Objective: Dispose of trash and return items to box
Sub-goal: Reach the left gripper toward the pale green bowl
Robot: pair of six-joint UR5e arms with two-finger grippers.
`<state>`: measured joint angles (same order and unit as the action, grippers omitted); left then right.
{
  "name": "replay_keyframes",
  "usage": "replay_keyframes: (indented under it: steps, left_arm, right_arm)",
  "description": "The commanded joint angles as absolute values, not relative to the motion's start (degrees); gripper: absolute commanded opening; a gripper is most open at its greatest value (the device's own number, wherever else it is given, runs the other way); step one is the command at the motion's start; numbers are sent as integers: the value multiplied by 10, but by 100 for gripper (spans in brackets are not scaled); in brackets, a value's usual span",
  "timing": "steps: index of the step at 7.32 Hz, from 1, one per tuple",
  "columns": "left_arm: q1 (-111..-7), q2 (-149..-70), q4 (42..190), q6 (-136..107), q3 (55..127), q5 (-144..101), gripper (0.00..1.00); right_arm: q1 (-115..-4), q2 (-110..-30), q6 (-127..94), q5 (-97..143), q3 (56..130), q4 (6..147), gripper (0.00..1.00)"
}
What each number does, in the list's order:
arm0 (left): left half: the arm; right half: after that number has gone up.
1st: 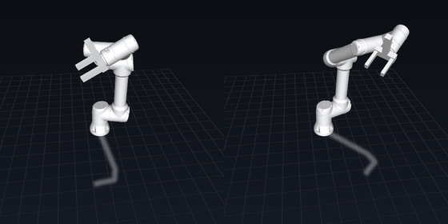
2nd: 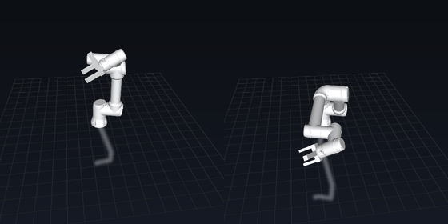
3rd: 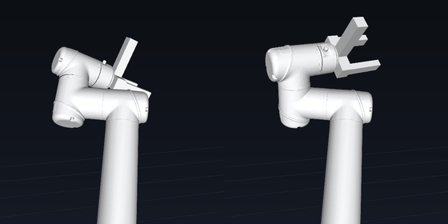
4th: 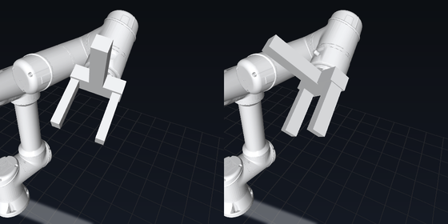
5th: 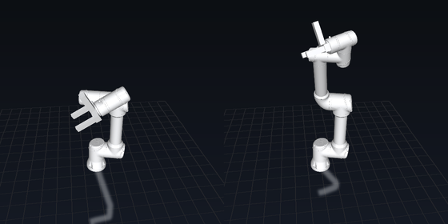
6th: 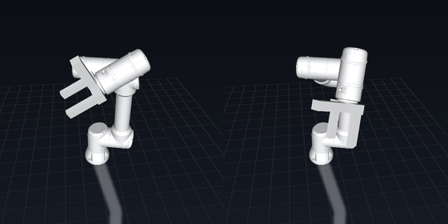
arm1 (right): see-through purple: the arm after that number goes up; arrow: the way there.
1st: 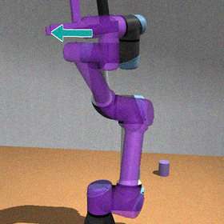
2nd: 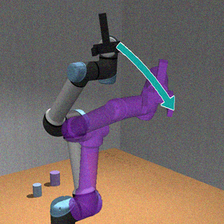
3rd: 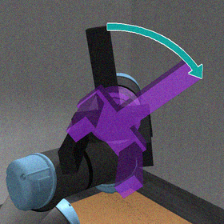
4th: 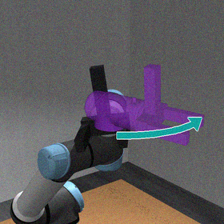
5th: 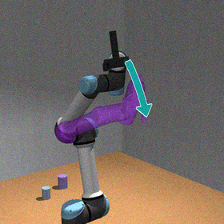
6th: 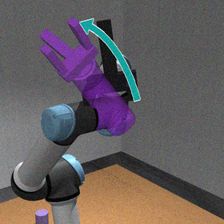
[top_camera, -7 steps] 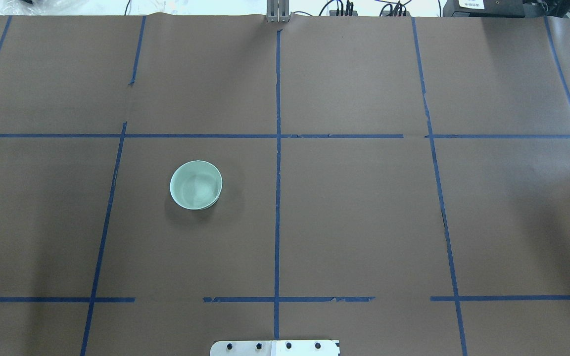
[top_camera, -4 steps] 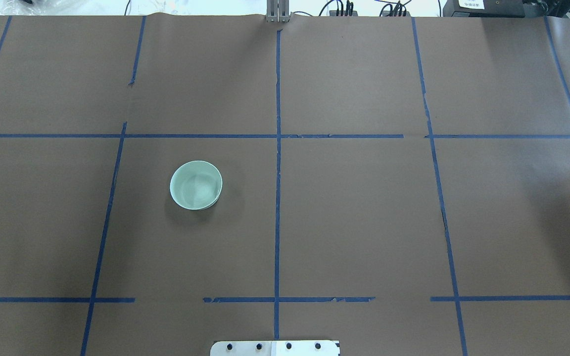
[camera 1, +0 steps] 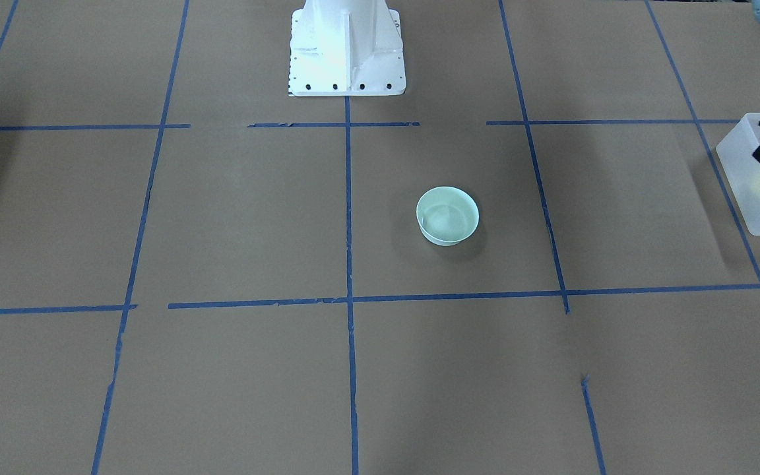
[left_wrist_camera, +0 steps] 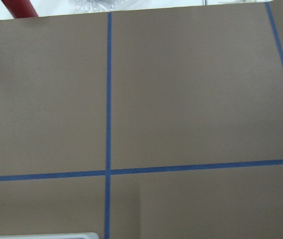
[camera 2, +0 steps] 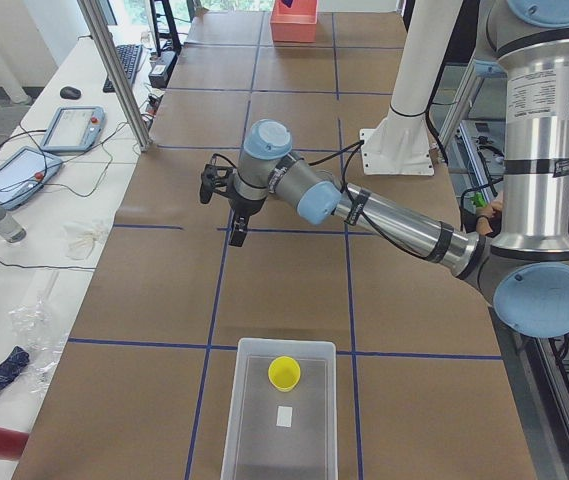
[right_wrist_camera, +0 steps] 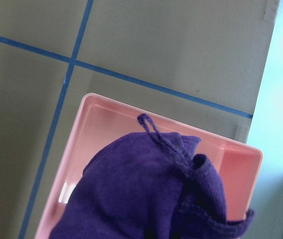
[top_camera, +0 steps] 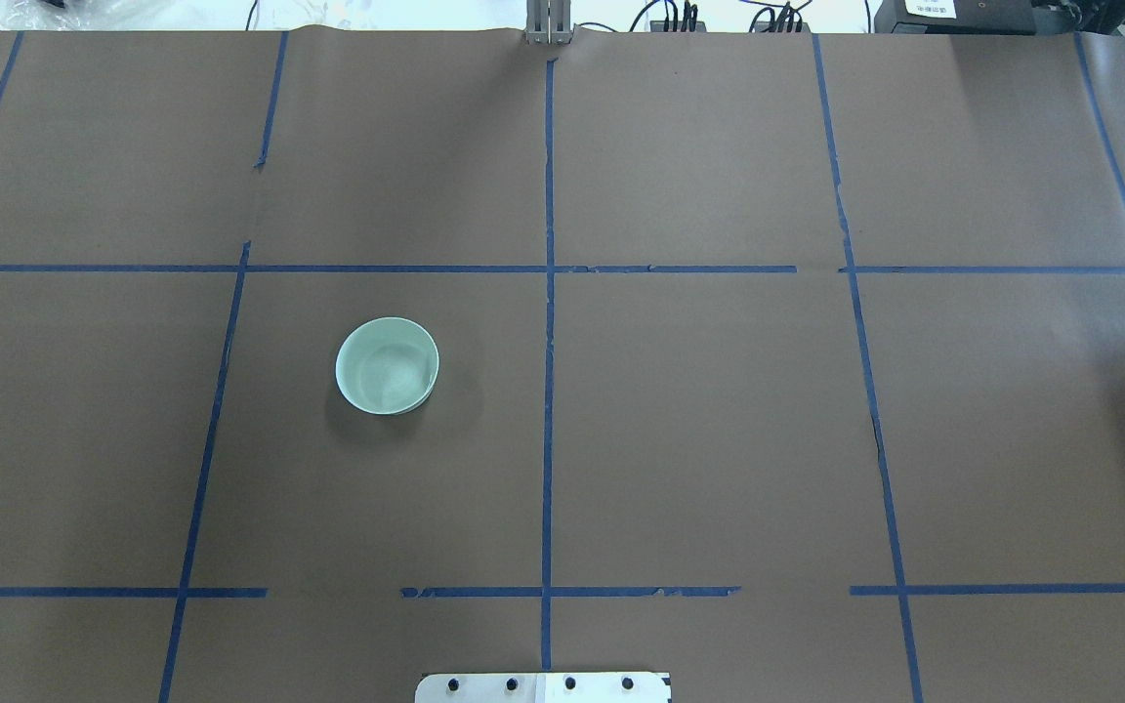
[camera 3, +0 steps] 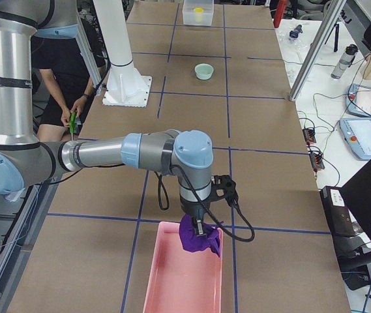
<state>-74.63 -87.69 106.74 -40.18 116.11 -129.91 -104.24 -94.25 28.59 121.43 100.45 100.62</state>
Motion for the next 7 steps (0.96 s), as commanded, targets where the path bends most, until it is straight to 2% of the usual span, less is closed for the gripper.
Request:
replay_keyframes:
  steps: [1, 2, 3, 5, 7]
  left_arm:
    - [-701, -889, 1070, -461, 1167, -1303, 100]
    - [-677, -900, 1071, -489, 1167, -1303, 100]
    - [-639, -923, 1071, -545, 1166, -1298, 100]
    - [-552, -974, 1072, -668, 1168, -1281, 100]
    - [-490, -1004, 1071, -741, 1170, -1233, 100]
  right_arm:
    - [-1043, -966, 284, 1216, 881, 835, 0]
    - [-1043, -963, 284, 1218, 860, 828, 13]
    - [-1043, -963, 283, 1222, 861, 829, 99]
    - [-1043, -961, 272, 1279, 860, 834, 100]
    - [-1042, -958, 162, 1333, 874, 838, 100]
